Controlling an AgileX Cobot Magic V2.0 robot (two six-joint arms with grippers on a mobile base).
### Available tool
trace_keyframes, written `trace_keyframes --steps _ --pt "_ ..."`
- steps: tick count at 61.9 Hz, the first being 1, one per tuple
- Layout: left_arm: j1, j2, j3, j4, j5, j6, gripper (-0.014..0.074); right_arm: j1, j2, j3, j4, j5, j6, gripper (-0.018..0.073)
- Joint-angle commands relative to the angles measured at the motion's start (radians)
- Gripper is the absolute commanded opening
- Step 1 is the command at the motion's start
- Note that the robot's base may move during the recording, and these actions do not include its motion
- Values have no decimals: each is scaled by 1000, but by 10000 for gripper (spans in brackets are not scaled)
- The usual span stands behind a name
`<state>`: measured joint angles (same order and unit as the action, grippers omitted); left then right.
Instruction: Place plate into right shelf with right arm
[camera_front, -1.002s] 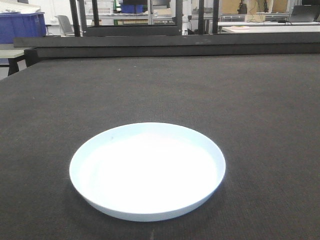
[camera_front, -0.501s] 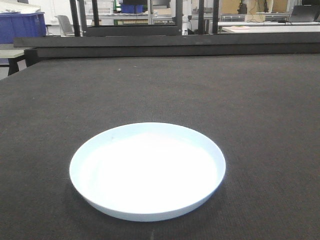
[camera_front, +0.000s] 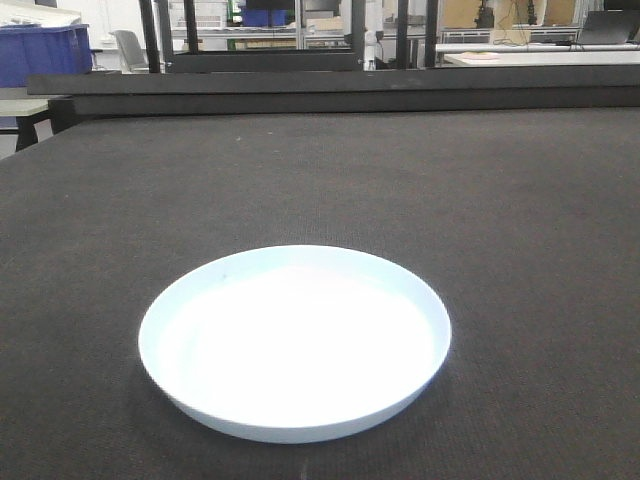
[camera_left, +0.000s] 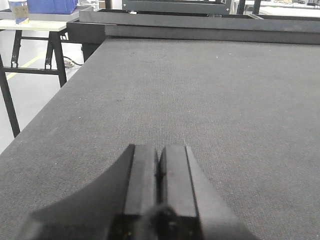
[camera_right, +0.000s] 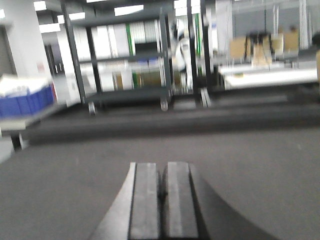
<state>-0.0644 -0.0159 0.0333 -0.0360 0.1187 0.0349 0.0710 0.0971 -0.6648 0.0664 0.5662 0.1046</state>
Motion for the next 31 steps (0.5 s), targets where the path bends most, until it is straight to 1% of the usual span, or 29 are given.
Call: trace_keyframes --steps 1,2,3,5,7,12,14,18,24,27,31 --pt "-9 -7 8 -6 -88 -3 -47 -1 125 -158 72 123 -105 56" --pt "-9 -7 8 -6 -88 -3 -47 -1 152 -176 91 134 -113 56" --pt "-9 -7 8 -6 -88 -3 -47 -1 169 -201 122 179 -155 56" --pt "-9 -7 8 -6 -88 -3 -47 -1 216 -239 178 221 -198 56" --pt "-9 -7 8 -6 -88 -3 -47 -1 271 -272 248 286 -265 56" --pt "-9 -7 8 -6 -88 -3 -47 -1 409 -338 404 403 -349 56" --pt "-9 -7 8 -6 -88 -3 -47 -1 460 -350 444 432 -359 56" --pt "-9 -7 8 -6 -88 -3 -47 -1 531 -352 477 469 -363 58" --pt "-9 -7 8 -6 -88 -3 -47 -1 631 -352 482 496 -363 68" --pt "-9 -7 8 -6 -88 -3 -47 -1 682 -352 484 499 -365 109" --pt "-9 -7 8 -6 -88 -3 -47 -1 741 -352 489 499 -368 214"
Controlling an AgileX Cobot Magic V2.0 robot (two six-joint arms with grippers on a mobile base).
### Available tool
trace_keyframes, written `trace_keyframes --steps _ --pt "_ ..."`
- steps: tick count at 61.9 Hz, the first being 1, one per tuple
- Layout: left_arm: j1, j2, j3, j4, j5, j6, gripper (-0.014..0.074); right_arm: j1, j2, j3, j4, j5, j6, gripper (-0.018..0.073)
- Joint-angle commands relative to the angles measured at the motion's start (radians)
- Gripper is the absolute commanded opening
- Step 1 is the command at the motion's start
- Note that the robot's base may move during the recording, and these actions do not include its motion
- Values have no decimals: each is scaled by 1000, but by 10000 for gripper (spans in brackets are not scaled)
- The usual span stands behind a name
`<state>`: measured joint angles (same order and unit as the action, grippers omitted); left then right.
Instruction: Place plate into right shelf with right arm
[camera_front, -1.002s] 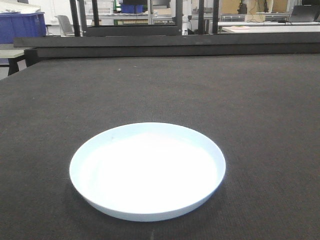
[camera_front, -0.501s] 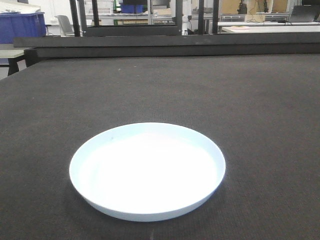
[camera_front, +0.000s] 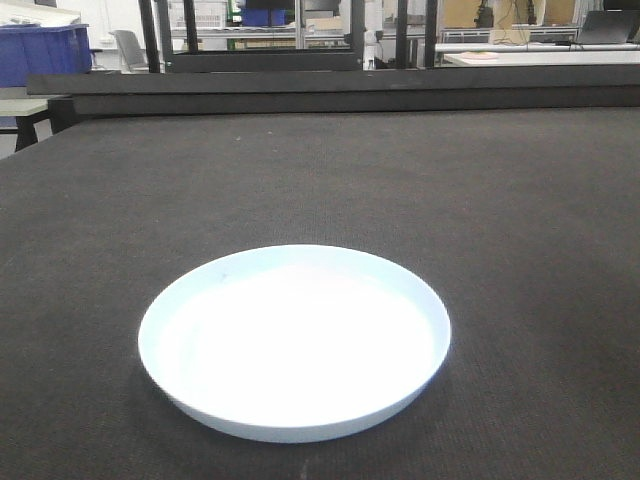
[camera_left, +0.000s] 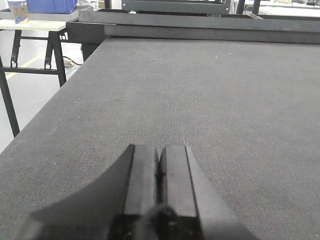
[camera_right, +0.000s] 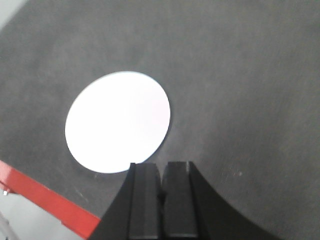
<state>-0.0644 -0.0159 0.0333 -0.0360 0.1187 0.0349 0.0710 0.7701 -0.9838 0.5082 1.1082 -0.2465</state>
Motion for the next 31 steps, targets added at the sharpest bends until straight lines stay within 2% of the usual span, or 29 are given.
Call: trace_keyframes --steps 1,6,11,20,31 --pt "-9 -7 8 -6 -88 -3 -47 -1 78 -33 50 -42 -19 255" --pt "-9 -7 8 -6 -88 -3 -47 3 150 -33 79 -42 -49 435" --pt "-9 -7 8 -6 -88 -3 -47 32 213 -33 118 -49 -80 544" --pt "-9 -7 8 -6 -88 -3 -47 148 331 -33 142 -91 -92 560" --pt "-9 -7 8 -6 -88 -3 -47 295 485 -33 142 -216 -92 560"
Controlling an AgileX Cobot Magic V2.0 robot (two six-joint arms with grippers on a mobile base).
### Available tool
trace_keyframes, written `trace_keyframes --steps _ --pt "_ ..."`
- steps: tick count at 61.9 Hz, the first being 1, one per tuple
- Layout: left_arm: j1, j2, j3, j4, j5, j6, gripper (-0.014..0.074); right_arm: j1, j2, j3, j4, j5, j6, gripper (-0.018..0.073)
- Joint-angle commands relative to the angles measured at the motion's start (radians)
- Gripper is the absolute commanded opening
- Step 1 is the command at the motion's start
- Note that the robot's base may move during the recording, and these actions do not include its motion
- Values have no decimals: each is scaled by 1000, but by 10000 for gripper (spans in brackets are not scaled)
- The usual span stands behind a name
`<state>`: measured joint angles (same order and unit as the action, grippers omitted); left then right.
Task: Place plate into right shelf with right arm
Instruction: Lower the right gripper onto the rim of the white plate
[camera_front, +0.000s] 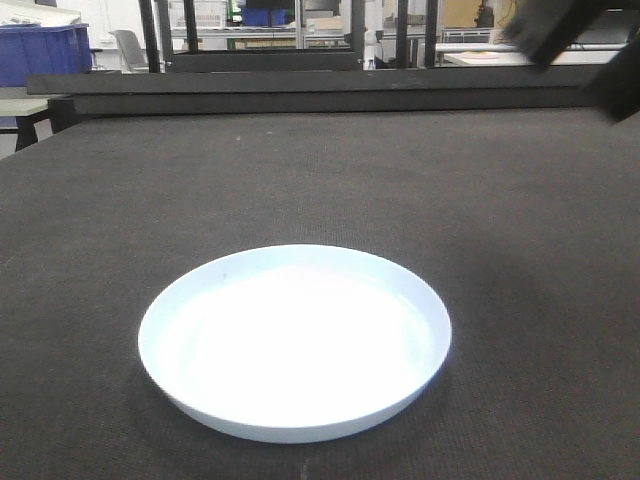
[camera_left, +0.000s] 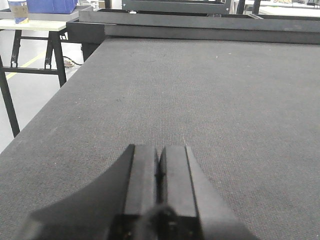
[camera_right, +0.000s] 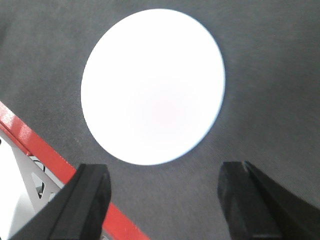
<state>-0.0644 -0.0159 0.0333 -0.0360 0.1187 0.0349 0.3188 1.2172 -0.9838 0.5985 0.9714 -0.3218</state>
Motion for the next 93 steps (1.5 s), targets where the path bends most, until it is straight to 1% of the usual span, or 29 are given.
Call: trace_keyframes --steps 1,7,11,20,34,40,47,60,81,85,93 --pt "-9 -7 8 -6 -88 -3 -47 59 55 -33 51 -91 -17 560" --pt "-9 -7 8 -6 -88 -3 -47 104 139 -33 40 -134 -17 559" --pt "-9 -7 8 -6 -88 -3 -47 121 192 -33 8 -165 -17 559" --pt "-9 -7 8 -6 -88 -3 -47 122 275 -33 -10 -230 -17 559" --pt "-9 -7 8 -6 -88 -3 -47 122 344 -33 -24 -285 -17 550" --pt "-9 -7 8 -6 -88 -3 -47 122 363 -33 -35 -292 -17 495" --pt "-9 -7 8 -6 -88 -3 -47 122 367 -33 -37 -309 -17 455" --pt "-9 -7 8 -6 -88 -3 -47 121 385 -33 -47 -336 -17 452" --pt "-9 -7 8 -6 -88 -3 -47 121 431 -33 -47 -321 -17 448" --pt "-9 -7 8 -6 -88 -3 -47 121 431 -33 -47 -321 -17 426" --pt "-9 -7 8 -6 -88 -3 -47 121 431 -33 -47 -321 -17 326"
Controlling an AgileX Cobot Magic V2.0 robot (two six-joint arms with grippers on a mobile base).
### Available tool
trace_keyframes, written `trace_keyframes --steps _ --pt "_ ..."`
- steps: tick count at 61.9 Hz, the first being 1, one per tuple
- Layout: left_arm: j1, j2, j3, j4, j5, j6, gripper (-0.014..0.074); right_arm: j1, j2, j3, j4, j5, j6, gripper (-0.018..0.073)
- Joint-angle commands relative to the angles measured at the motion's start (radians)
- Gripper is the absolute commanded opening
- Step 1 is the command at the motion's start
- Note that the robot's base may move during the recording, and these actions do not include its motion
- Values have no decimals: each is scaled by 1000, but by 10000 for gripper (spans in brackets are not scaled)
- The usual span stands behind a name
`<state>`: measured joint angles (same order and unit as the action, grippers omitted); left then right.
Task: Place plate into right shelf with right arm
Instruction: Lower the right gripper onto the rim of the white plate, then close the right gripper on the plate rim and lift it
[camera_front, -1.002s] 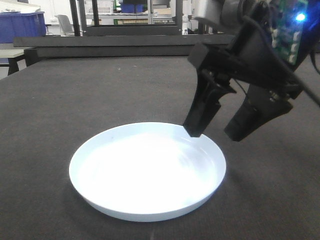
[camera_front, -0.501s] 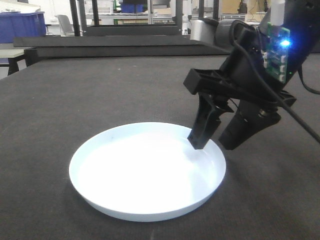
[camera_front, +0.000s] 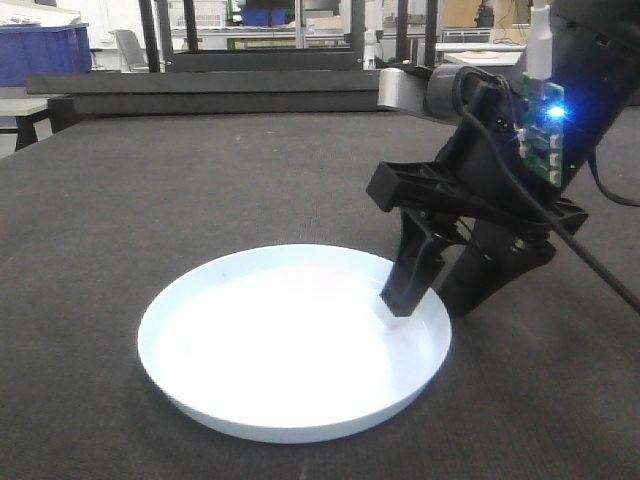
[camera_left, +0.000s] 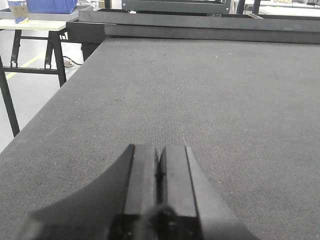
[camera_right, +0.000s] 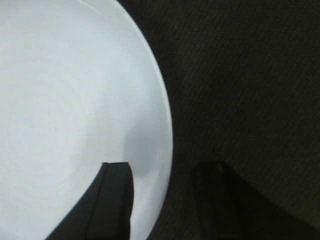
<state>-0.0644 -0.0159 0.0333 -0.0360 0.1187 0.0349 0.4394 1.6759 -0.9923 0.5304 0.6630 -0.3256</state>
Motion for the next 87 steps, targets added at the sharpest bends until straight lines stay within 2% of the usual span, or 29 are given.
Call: trace_keyframes --steps 1,21,46,60,68,76,87 --pt "-9 -7 8 -6 -88 -3 -47 0 -28 -25 21 -12 -13 314" --pt "-9 -7 8 -6 -88 -3 -47 -1 -28 -25 19 -11 -13 41" --pt "-9 -7 8 -6 -88 -3 -47 -6 -111 -70 -22 4 -13 55" --pt "-9 -7 8 -6 -88 -3 -47 -6 -324 -76 -48 -19 -11 55" --pt "-9 -7 8 -6 -88 -3 -47 -6 -466 -74 -68 -39 31 55" --pt "-9 -7 8 -6 -88 -3 -47 -6 -627 -74 -115 -65 76 55" --pt "-9 -7 8 -6 -88 -3 -47 -6 -808 -62 -177 -100 83 55"
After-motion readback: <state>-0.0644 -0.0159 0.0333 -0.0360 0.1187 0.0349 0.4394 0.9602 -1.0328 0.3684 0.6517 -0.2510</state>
